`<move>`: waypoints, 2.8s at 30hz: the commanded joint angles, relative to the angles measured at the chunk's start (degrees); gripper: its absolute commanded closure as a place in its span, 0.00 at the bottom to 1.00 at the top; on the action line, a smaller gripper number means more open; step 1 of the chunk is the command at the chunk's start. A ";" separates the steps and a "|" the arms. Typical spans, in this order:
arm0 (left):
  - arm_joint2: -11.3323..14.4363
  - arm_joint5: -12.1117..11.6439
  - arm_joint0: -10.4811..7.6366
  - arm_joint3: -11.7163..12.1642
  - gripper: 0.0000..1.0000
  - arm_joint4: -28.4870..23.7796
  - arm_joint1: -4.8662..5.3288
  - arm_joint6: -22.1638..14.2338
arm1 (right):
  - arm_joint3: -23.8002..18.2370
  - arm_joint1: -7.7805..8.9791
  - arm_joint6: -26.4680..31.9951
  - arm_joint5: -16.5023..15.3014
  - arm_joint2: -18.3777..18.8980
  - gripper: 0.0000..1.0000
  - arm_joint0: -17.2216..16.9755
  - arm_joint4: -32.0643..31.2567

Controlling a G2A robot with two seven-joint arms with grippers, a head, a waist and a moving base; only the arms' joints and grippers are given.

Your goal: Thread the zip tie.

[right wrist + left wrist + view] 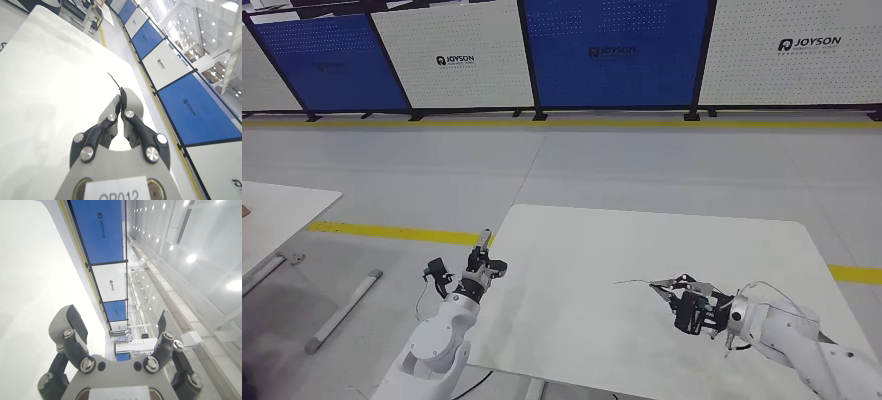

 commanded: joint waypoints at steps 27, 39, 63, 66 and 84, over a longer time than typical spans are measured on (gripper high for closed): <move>0.00 0.00 0.00 0.00 0.00 0.00 0.00 0.00 | 3.97 -0.89 -5.00 0.00 -1.87 1.00 2.71 0.60; 0.51 3.61 -0.49 -2.45 0.00 0.91 -0.01 -1.21 | 3.97 -0.89 -5.00 0.00 -1.87 1.00 2.71 0.60; 7.01 19.48 -2.87 -6.97 0.00 3.81 -0.11 -8.24 | 3.97 -0.89 -5.00 0.00 -1.87 1.00 2.71 0.60; 6.30 19.48 -2.26 -7.73 0.00 3.28 0.40 -13.78 | 3.97 -0.89 -5.00 0.00 -1.87 1.00 2.71 0.60; 14.82 19.48 -5.36 -6.64 0.00 1.22 1.70 -10.32 | 3.83 -0.93 -4.35 0.16 -1.78 1.00 2.46 0.50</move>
